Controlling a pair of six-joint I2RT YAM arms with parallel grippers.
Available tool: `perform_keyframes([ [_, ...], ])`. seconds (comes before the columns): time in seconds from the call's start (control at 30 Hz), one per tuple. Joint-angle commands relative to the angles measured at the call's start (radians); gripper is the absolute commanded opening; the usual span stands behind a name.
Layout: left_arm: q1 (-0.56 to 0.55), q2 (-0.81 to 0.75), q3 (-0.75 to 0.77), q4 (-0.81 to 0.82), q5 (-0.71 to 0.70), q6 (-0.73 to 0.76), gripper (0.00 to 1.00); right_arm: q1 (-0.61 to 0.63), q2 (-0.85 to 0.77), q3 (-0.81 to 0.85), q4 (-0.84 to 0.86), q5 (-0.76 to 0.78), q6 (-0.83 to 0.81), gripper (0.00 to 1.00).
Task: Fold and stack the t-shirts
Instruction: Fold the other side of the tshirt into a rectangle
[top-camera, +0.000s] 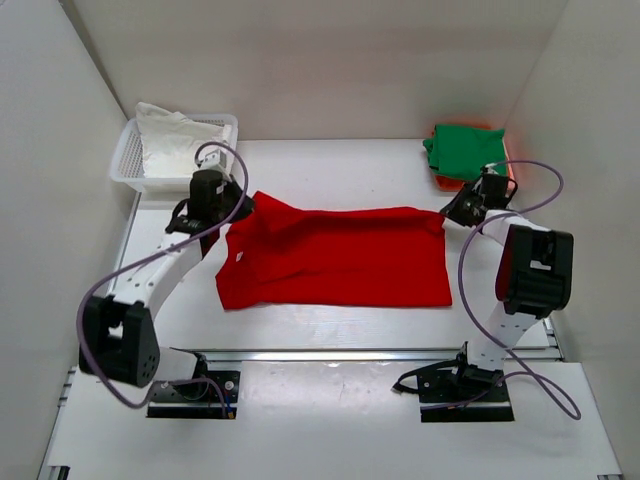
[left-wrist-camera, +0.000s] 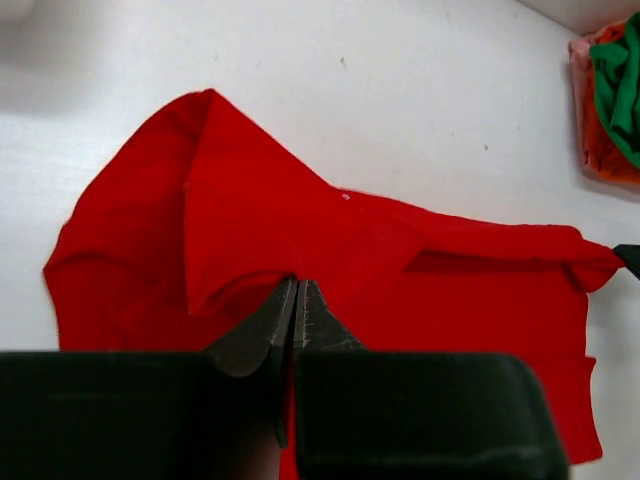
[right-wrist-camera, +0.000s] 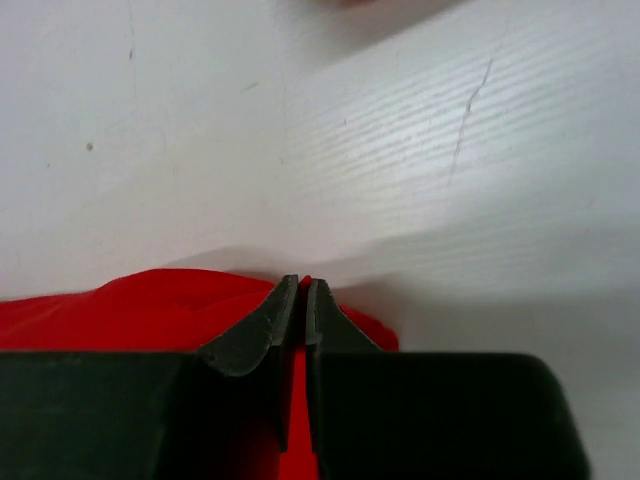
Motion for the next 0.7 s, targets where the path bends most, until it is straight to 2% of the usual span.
perform_keyframes([
  [0.0,0.004,-0.108,-0.073,-0.068,-0.02,-0.006,0.0,-0.014,-0.087,-0.057,0.056,-0.071,0.002,0.0],
  [0.3,0.023,-0.301,-0.254,-0.129,0.005,-0.021,0.0,-0.008,-0.278,-0.225,0.04,-0.13,-0.042,0.0],
  [0.5,0.031,-0.387,-0.306,-0.169,0.031,-0.026,0.0,-0.026,-0.396,-0.298,0.008,-0.137,-0.062,0.01],
  [0.67,0.016,-0.445,-0.342,-0.2,0.036,-0.027,0.0,-0.031,-0.431,-0.354,-0.007,-0.134,-0.073,0.0],
])
